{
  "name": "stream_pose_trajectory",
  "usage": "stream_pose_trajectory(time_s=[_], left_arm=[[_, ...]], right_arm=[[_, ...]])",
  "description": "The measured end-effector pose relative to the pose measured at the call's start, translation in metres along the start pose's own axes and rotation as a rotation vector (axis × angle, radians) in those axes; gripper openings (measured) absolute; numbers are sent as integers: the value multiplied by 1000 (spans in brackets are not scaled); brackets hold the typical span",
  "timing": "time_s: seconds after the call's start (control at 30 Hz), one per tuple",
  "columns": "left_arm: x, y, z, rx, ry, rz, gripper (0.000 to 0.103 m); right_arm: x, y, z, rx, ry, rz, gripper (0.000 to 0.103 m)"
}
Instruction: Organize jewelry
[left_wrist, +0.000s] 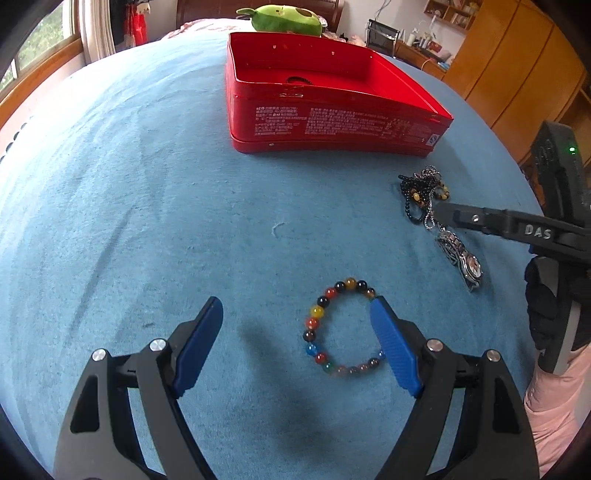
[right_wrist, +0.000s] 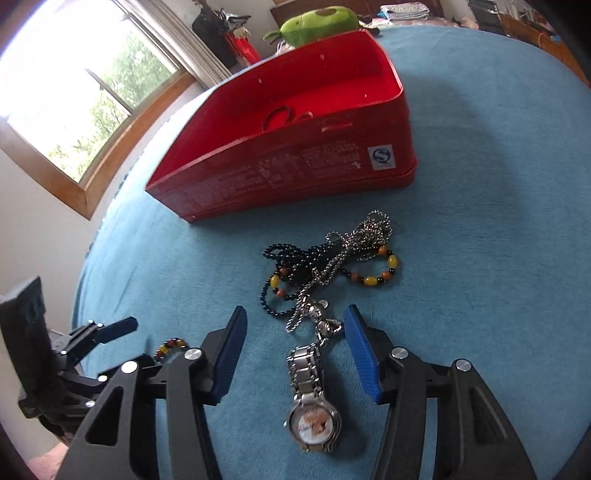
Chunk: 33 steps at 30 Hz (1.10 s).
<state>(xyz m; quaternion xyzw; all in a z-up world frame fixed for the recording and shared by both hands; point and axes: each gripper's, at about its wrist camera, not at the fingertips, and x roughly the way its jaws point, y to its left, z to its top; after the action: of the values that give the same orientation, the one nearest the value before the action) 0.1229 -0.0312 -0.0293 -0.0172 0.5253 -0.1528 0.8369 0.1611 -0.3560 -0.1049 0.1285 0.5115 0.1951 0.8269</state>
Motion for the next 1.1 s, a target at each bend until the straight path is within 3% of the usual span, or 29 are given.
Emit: stream_pose_trajectory(time_s=[0.13, 0.33, 0.37, 0.57, 0.83, 1.1], left_arm=[[2, -1, 3, 2, 3, -13, 81], [5, -5, 5, 2, 9, -26, 81], [5, -5, 5, 2, 8, -26, 81], [1, -6, 3, 1, 2, -24, 81], [-2, -16, 3, 18, 0, -32, 81], [1, -24, 4, 32, 4, -37, 81]], right_arm=[[6, 7, 1, -65, -6, -47, 53], [6, 11, -3, -151, -33, -158, 17], [5, 9, -5, -154, -37, -155, 15], [-18, -8, -13, -111, -75, -63, 14], [-87, -32, -23, -36, -222, 93, 14], [-144, -49, -40, 4, -359, 108, 14]])
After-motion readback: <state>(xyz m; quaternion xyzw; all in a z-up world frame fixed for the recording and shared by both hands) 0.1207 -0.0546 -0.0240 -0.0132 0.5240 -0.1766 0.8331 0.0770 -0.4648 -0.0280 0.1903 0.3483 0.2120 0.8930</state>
